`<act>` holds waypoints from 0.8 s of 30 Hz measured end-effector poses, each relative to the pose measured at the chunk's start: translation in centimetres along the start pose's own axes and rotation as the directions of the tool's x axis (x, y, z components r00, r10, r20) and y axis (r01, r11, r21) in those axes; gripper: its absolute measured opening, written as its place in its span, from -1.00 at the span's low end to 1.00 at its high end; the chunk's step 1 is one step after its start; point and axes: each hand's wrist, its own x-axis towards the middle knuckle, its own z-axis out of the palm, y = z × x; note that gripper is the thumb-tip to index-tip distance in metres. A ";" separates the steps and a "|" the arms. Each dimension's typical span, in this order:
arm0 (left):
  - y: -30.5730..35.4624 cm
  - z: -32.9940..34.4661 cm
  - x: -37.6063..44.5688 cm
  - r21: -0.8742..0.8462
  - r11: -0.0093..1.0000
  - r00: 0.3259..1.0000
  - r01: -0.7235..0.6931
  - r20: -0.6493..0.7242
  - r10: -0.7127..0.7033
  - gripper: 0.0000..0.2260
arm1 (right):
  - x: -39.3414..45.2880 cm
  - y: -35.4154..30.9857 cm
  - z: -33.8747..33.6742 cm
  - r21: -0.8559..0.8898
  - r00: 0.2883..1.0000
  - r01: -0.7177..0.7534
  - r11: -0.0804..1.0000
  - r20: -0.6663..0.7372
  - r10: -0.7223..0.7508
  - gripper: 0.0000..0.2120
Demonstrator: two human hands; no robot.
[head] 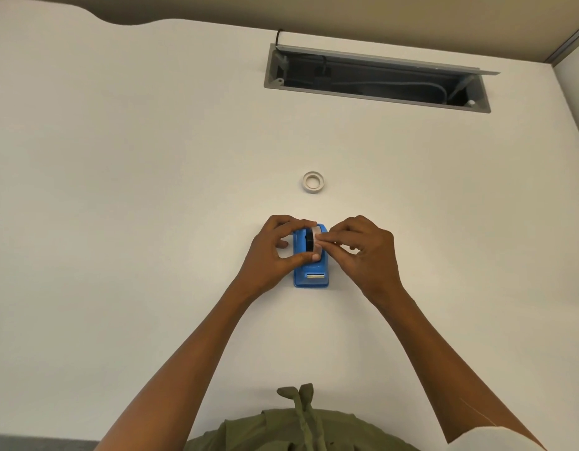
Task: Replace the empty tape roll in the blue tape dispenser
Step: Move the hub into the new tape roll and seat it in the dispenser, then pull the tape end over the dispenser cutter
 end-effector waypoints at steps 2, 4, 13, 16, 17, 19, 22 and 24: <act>0.0 0.0 0.0 0.001 1.000 1.000 0.001 0.001 -0.001 -0.59 | -0.1 -0.1 0.1 -0.051 0.999 0.044 0.998 -0.016 -0.045 -0.90; 0.0 -0.1 0.0 0.003 1.000 1.000 0.000 0.005 0.000 -0.59 | -0.1 -0.1 0.2 -0.100 0.996 0.081 0.992 -0.033 -0.085 -0.90; 0.1 -0.1 0.0 0.013 1.000 1.000 -0.027 0.010 0.027 -0.59 | 0.2 -0.3 0.3 -0.166 0.997 0.077 0.983 -0.001 -0.078 -0.90; 0.2 -0.1 0.0 0.023 0.999 1.000 -0.025 0.011 0.025 -0.59 | 0.5 -0.3 0.3 -0.022 0.997 -0.066 0.998 0.026 0.067 -0.92; 0.2 -0.1 0.0 0.028 0.999 1.000 -0.021 0.009 0.020 -0.60 | 0.5 -0.4 0.3 0.037 0.992 -0.121 0.992 0.029 0.120 -0.93; 0.2 0.0 -0.1 0.026 1.000 1.000 -0.011 0.002 0.011 -0.58 | 0.4 -0.6 0.2 0.195 0.965 -0.258 0.946 0.011 0.261 -0.93; 0.2 0.0 -0.2 0.003 1.000 1.000 -0.001 -0.006 0.001 -0.57 | -0.2 -1.0 -0.3 0.424 0.853 -0.465 0.777 -0.022 0.522 -0.94; 0.2 0.0 -0.3 -0.006 1.000 1.000 0.001 -0.006 -0.001 -0.57 | -0.5 -1.3 -0.5 0.454 0.784 -0.540 0.708 -0.035 0.620 -0.93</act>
